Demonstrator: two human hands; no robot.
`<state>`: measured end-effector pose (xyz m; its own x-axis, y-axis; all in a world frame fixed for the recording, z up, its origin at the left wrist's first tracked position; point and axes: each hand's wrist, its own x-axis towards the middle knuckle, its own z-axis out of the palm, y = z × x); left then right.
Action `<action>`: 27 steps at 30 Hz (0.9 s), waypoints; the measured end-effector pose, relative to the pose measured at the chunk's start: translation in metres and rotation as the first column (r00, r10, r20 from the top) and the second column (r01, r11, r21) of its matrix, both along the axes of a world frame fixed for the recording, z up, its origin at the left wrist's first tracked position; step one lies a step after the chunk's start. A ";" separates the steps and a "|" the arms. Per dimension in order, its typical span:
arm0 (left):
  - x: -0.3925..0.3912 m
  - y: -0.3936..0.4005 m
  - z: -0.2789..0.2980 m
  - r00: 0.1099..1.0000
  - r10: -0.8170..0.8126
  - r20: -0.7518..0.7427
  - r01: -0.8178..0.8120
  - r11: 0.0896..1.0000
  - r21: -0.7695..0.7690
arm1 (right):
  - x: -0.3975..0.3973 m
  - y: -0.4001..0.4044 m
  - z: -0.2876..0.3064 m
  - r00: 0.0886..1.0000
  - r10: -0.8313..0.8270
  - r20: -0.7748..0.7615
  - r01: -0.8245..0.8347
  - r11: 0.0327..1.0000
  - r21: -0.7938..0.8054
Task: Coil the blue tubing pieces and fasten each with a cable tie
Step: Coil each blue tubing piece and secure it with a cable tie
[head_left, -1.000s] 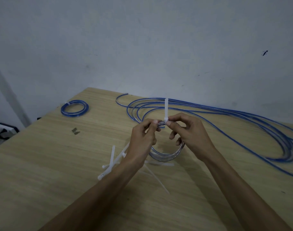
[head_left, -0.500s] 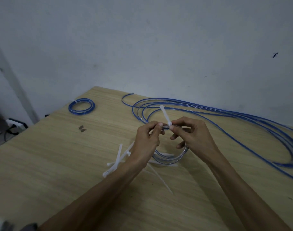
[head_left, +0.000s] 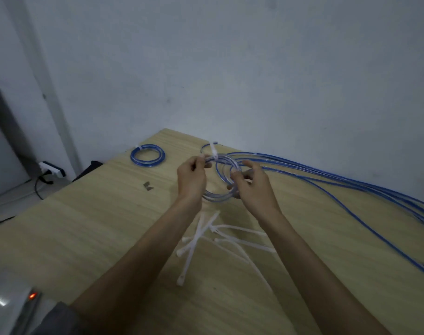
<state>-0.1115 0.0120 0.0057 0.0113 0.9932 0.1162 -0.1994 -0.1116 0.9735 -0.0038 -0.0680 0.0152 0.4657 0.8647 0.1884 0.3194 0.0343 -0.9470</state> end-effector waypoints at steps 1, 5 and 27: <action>-0.009 0.013 0.001 1.000 0.028 -0.006 -0.029 0.999 -0.023 | -0.007 0.011 0.001 1.000 0.022 -0.020 -0.023 1.000 -0.020; -0.040 0.059 0.006 0.990 0.067 -0.123 -0.067 0.998 0.009 | -0.032 0.060 0.006 0.997 0.077 -0.014 -0.078 0.997 -0.013; -0.056 0.276 -0.026 0.641 0.250 -0.726 0.021 0.939 0.343 | -0.035 0.287 -0.031 0.996 -0.093 0.012 0.094 0.987 -0.129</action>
<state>-0.1675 0.2883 -0.0205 0.1175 0.9083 0.4014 0.6169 -0.3835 0.6873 -0.0391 0.2192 -0.0159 0.5446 0.8348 0.0805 0.3208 -0.1187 -0.9397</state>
